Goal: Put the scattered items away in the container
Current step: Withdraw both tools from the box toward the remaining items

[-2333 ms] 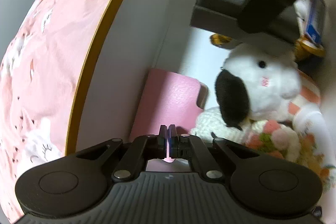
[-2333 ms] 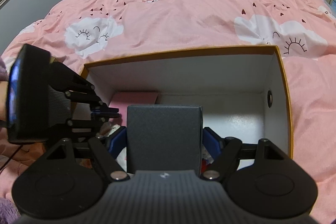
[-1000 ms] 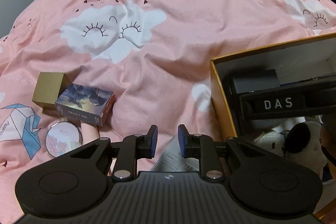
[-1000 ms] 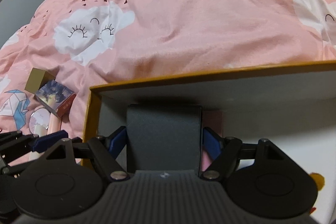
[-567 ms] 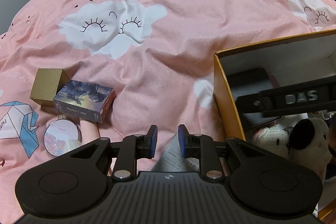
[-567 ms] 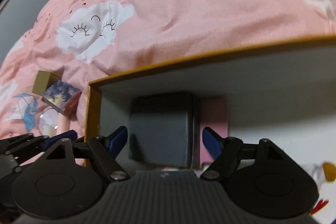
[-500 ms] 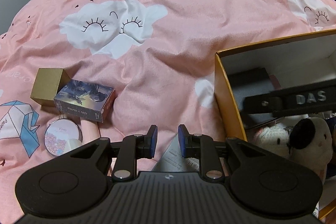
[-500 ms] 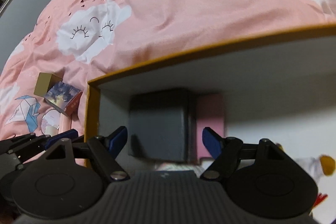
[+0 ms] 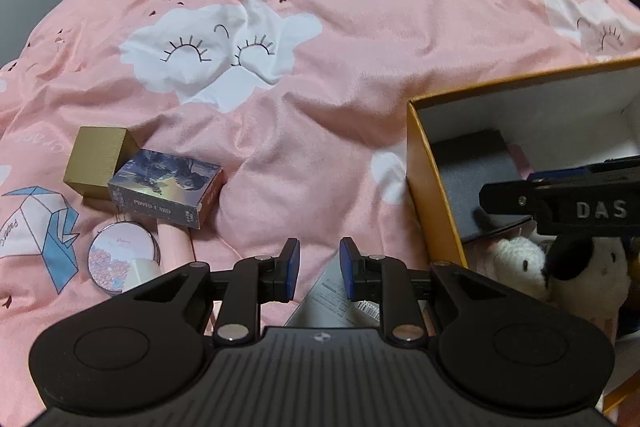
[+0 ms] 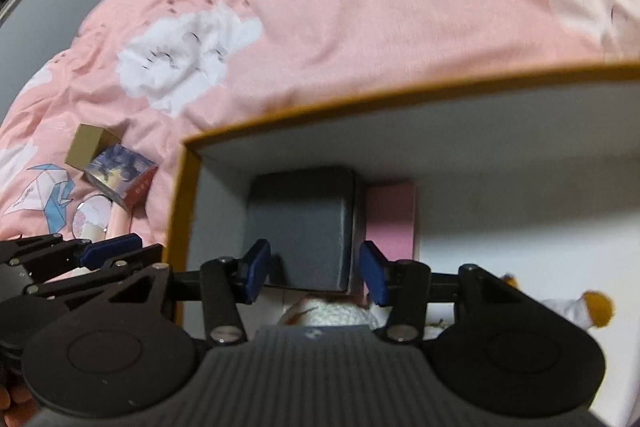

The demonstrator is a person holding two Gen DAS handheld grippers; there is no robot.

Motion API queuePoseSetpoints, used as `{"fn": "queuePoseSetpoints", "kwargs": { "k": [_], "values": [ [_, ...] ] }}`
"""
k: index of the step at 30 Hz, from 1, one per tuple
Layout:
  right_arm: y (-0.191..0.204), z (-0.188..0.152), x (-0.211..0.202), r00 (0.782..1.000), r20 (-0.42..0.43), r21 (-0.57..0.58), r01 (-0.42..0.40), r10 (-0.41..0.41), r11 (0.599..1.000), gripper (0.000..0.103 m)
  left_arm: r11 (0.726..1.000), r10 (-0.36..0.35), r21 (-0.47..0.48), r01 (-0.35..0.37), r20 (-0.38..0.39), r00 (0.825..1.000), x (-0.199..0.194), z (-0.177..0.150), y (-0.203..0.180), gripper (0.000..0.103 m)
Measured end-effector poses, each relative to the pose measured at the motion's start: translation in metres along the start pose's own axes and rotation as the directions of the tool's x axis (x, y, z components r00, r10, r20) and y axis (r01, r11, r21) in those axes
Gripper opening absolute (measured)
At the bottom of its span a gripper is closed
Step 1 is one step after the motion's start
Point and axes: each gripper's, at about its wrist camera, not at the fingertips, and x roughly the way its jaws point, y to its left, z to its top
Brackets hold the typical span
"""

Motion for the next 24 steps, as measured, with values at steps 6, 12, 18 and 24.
{"fn": "queuePoseSetpoints", "kwargs": {
  "k": [6,12,18,24],
  "values": [
    [0.012,-0.004,-0.027,0.994,0.106,-0.069,-0.01,0.017,0.998,0.067,1.0,-0.003,-0.028,0.005,0.068,0.998,-0.022,-0.009,0.015,0.031],
    [0.024,-0.008,-0.042,0.981,0.181,-0.088,-0.052,0.067,0.995,0.067,0.998,0.016,-0.056,-0.011,0.085,0.996,-0.041,-0.023,0.041,0.031],
    [0.046,-0.007,-0.038,0.981,0.142,-0.129,-0.112,0.13,0.985,0.066,0.993,0.03,-0.116,-0.023,0.057,0.998,-0.059,-0.038,0.078,0.031],
    [0.091,-0.001,-0.025,0.986,0.051,-0.294,-0.137,0.159,0.946,0.05,0.987,0.1,-0.125,-0.096,0.028,0.995,-0.066,-0.047,0.112,0.031]
  ]
}}
